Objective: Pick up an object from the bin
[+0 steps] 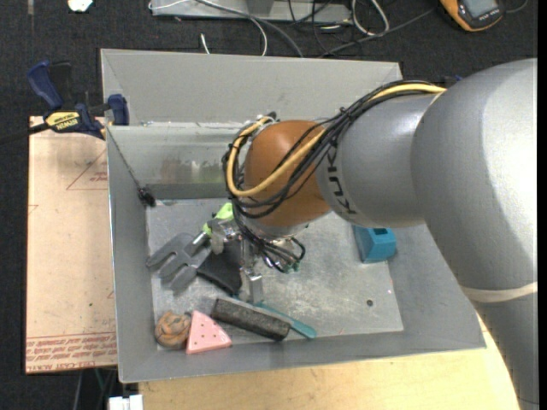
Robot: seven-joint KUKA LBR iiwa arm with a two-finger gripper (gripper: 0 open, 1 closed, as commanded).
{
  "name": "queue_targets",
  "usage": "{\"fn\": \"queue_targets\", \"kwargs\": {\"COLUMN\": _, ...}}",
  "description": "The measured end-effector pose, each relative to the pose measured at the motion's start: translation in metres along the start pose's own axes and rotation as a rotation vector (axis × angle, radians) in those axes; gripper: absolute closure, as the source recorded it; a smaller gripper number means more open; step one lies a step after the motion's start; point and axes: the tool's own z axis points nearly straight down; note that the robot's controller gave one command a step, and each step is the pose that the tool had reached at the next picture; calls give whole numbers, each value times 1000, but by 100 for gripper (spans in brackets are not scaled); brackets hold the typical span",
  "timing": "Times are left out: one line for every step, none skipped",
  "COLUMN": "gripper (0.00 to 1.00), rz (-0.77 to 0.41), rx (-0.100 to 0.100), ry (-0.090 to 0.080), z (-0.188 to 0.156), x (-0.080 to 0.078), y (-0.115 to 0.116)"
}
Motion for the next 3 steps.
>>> {"fn": "queue_targets", "kwargs": {"gripper": 100, "rz": 360, "rx": 0, "ry": 1, "z": -2, "x": 30, "y": -23}}
{"fn": "queue_targets", "kwargs": {"gripper": 100, "rz": 361, "rx": -1, "ry": 1, "z": -2, "x": 30, "y": -23}}
{"fn": "queue_targets", "kwargs": {"gripper": 100, "rz": 362, "rx": -2, "ry": 1, "z": -13, "x": 30, "y": -23}}
